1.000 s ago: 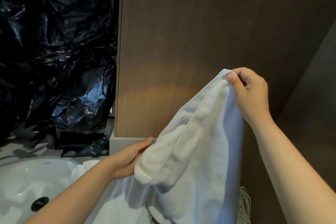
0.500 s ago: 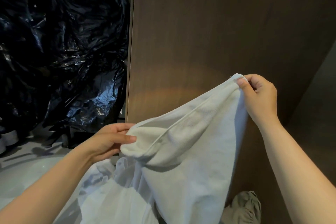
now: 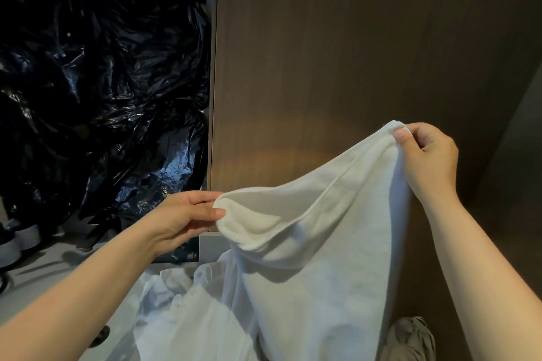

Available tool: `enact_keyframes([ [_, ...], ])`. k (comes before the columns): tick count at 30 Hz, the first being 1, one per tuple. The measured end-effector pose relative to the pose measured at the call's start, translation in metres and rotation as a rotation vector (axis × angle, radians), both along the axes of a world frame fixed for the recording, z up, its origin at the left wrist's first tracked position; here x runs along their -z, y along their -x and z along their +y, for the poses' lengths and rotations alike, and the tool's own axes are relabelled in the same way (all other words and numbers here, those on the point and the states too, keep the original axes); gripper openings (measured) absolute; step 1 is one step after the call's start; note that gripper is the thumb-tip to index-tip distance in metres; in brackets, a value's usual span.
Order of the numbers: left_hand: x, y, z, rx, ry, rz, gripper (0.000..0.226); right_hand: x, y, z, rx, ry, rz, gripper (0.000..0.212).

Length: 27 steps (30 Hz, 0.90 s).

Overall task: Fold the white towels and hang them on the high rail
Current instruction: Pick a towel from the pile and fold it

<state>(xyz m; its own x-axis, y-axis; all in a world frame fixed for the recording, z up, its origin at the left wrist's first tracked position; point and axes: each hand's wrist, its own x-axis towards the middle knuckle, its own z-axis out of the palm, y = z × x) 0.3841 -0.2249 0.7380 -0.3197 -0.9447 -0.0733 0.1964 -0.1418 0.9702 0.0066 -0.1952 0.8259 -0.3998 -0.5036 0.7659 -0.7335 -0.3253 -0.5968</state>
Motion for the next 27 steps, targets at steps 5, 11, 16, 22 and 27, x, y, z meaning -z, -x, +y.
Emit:
enact_keyframes([
  [5,0.008,-0.006,-0.012,-0.469,0.414,-0.57,0.026,0.009,0.001,-0.005,0.009,0.002,0.003,0.016],
  [11,-0.002,-0.022,-0.026,-0.381,0.111,-0.27,0.014,0.01,-0.004,-0.009,0.015,0.008,0.002,0.016],
  [16,0.008,-0.024,-0.022,-0.354,0.387,-0.465,0.011,0.009,-0.009,-0.013,0.021,0.008,-0.01,0.017],
  [22,0.043,-0.01,-0.021,-0.03,0.687,-1.046,0.023,0.01,-0.022,-0.023,0.001,-0.016,0.017,0.017],
  [27,0.055,-0.001,-0.032,-0.086,0.703,-0.99,0.036,0.007,-0.021,-0.022,-0.007,-0.017,0.041,0.016],
])
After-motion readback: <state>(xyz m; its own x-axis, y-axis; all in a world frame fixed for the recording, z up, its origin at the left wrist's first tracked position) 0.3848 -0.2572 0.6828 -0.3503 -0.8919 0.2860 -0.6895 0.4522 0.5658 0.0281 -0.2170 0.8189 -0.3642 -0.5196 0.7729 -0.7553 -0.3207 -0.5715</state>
